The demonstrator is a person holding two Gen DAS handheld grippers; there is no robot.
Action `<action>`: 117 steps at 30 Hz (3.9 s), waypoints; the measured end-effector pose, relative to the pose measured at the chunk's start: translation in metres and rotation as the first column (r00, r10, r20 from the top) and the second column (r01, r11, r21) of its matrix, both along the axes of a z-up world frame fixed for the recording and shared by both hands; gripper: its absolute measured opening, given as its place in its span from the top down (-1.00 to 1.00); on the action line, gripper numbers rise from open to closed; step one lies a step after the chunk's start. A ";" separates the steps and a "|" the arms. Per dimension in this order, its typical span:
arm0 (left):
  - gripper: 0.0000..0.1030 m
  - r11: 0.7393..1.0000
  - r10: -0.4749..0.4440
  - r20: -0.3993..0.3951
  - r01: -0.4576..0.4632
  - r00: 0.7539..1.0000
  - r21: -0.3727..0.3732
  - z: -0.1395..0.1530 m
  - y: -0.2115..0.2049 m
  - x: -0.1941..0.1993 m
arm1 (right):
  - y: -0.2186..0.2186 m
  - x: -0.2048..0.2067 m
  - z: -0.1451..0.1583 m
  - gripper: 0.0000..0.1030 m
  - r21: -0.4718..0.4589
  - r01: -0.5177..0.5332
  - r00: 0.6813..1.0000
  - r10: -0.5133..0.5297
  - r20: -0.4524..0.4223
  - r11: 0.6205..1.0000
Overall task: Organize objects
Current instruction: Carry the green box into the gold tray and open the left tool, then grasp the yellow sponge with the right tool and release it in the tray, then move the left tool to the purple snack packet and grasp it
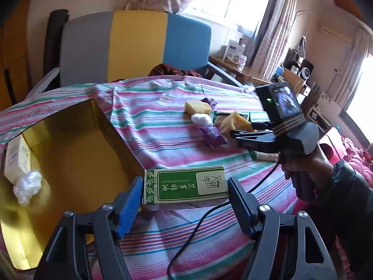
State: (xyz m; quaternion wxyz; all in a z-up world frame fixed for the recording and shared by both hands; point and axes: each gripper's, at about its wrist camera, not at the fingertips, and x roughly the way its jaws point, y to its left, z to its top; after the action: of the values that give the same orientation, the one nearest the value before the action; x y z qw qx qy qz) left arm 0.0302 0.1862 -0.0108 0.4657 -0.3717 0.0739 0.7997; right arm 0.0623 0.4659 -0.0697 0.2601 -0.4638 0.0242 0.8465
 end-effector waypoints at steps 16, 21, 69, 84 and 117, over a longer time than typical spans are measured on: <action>-0.40 0.878 0.464 -0.033 -0.465 0.885 -0.111 -0.008 -0.148 -0.085 | -0.021 0.011 0.029 -0.07 -0.160 -0.108 0.979 0.077 -0.186 0.981; -0.41 0.841 0.514 -0.036 -0.512 0.857 -0.174 -0.028 -0.164 -0.094 | -0.024 0.010 0.030 -0.07 -0.160 -0.122 0.977 0.090 -0.194 0.980; -0.73 0.692 0.711 -0.078 -0.715 0.699 -0.100 -0.022 -0.242 -0.093 | -0.308 -0.161 -0.006 -0.32 -0.499 -0.474 0.852 0.520 -0.054 0.725; -0.74 0.697 0.705 -0.103 -0.712 0.702 -0.083 -0.017 -0.238 -0.089 | -0.306 -0.117 0.020 -0.50 -0.437 -0.559 0.823 0.536 -0.187 0.705; -0.80 0.857 0.475 -0.231 -0.506 0.849 -0.100 0.014 -0.124 -0.068 | -0.066 -0.009 0.068 -0.59 -0.102 -0.078 0.986 0.062 -0.152 0.992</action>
State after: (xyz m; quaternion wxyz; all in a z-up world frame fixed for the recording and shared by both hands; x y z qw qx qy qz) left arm -0.0377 0.0620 0.0029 0.2052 -0.3323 0.0847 0.9167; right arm 0.0537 0.4003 -0.0017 0.2022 -0.4132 0.0727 0.8850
